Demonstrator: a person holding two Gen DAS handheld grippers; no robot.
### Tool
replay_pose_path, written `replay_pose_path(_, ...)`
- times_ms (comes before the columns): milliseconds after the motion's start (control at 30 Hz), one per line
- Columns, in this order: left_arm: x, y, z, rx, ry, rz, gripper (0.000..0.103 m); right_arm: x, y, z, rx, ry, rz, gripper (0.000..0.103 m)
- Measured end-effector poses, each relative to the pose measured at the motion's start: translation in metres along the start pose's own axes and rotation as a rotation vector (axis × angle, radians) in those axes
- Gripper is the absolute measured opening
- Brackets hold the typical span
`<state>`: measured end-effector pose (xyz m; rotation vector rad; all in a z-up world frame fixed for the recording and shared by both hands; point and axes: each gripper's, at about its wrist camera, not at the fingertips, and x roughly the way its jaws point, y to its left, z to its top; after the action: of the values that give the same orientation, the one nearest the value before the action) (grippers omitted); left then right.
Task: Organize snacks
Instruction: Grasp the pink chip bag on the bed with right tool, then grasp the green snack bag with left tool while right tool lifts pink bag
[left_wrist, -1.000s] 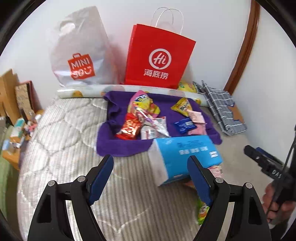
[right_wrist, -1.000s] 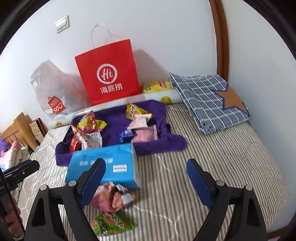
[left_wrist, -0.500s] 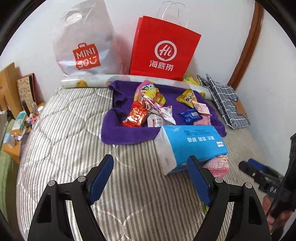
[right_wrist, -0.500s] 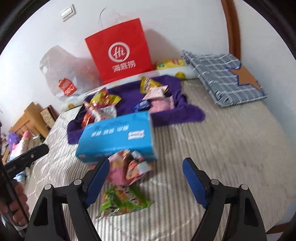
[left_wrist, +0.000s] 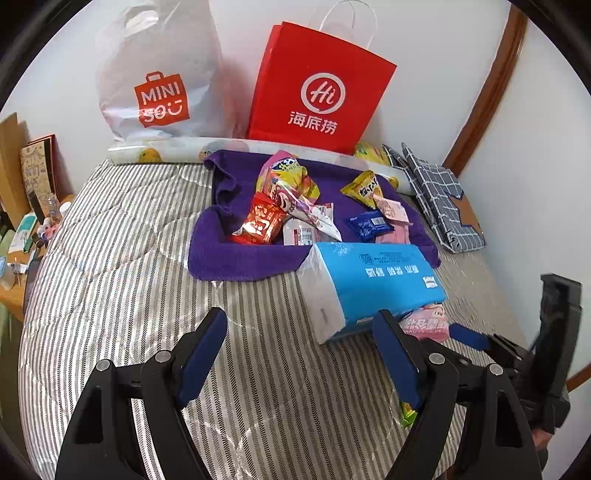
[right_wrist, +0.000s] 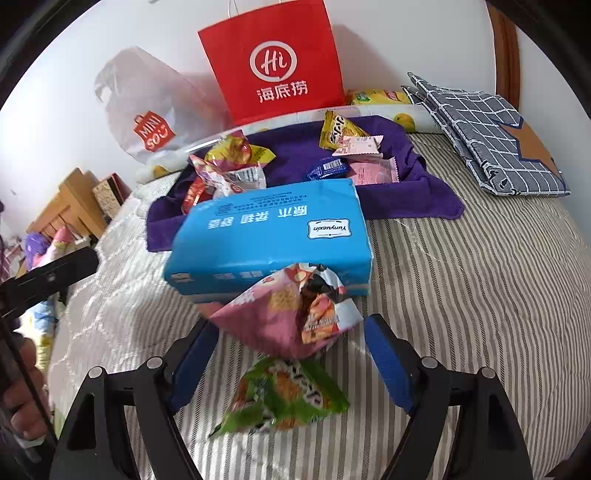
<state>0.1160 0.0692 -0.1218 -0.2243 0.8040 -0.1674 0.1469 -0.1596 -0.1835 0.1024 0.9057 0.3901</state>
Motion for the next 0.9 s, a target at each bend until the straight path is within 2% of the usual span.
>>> replay_pose_path(167,0.005,0.0,-0.001,0.009,0.01,0.005,0.081,0.012,-0.002,0.005,0.015,-0.003,0.007,0.088)
replay_pose_path(333,0.011,0.001,-0.001,0.0,0.021,0.001,0.081,0.014,-0.003,0.008,0.013,-0.028,0.021,0.089)
replay_pose_path(400,0.012,0.001,-0.002,0.002,0.027,-0.003,0.081,0.011,-0.003,0.009,0.014,-0.045,0.029,0.082)
replay_pose_path(467,0.012,0.0,-0.003,0.009,0.029,0.003,0.081,0.01,-0.004,0.01,0.025,-0.04,0.044,0.062)
replay_pose_path(567,0.013,0.0,-0.004,0.005,0.033,0.003,0.081,0.007,-0.009,0.011,0.057,-0.032,0.089,0.053)
replay_pose_path(667,0.014,0.0,-0.004,0.004,0.037,0.0,0.081,-0.001,-0.011,0.011,0.074,-0.043,0.115,0.046)
replay_pose_path(900,0.016,-0.002,-0.006,0.001,0.043,-0.008,0.081,-0.021,-0.008,0.013,0.061,-0.085,0.123,0.043)
